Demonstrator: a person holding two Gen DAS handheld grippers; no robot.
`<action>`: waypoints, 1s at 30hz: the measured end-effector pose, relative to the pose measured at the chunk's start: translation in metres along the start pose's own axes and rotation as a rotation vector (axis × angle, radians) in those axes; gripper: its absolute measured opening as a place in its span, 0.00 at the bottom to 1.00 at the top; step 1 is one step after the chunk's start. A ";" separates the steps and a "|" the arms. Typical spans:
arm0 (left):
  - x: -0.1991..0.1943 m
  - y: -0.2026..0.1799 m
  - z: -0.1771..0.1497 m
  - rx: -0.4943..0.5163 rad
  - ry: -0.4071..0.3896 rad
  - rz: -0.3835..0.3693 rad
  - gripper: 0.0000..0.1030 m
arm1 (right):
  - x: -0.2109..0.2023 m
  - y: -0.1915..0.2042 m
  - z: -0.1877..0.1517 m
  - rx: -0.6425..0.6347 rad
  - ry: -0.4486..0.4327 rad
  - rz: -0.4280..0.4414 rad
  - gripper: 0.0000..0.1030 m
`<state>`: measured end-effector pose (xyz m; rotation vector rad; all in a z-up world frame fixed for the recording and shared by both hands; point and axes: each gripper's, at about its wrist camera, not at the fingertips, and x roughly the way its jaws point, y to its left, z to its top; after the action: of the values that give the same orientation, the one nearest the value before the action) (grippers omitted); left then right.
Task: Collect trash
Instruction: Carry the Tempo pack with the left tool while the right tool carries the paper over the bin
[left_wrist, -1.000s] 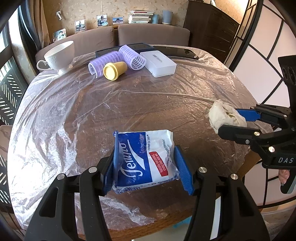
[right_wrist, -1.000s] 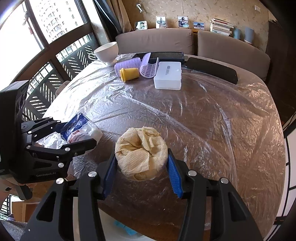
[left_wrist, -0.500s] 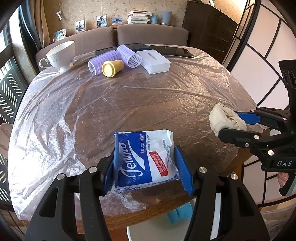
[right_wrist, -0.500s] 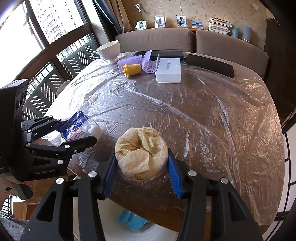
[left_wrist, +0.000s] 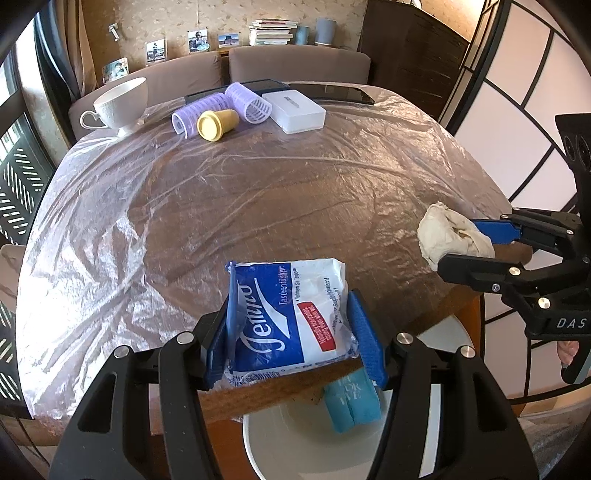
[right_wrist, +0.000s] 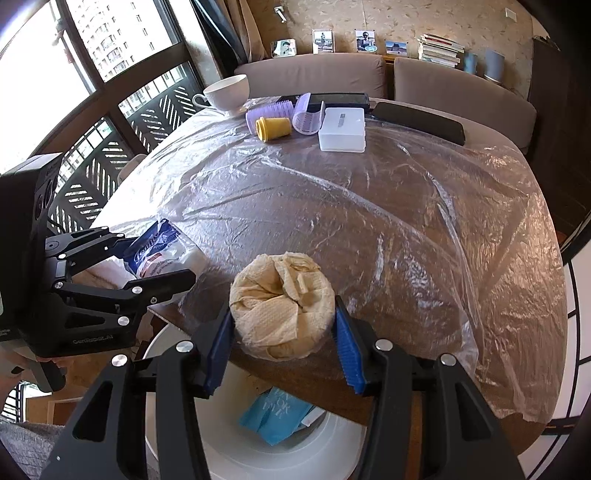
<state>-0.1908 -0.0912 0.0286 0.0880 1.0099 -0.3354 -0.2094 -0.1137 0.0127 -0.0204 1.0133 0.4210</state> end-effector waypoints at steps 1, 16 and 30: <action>0.000 -0.001 -0.001 0.002 0.002 -0.001 0.57 | 0.000 0.000 -0.002 0.000 0.004 0.001 0.48; -0.009 -0.017 -0.030 0.075 0.036 -0.048 0.57 | -0.005 0.008 -0.029 -0.009 0.059 0.038 0.48; -0.018 -0.028 -0.052 0.107 0.070 -0.097 0.57 | -0.008 0.023 -0.051 -0.034 0.108 0.076 0.48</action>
<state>-0.2509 -0.1013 0.0183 0.1487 1.0669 -0.4781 -0.2630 -0.1060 -0.0045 -0.0355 1.1161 0.5105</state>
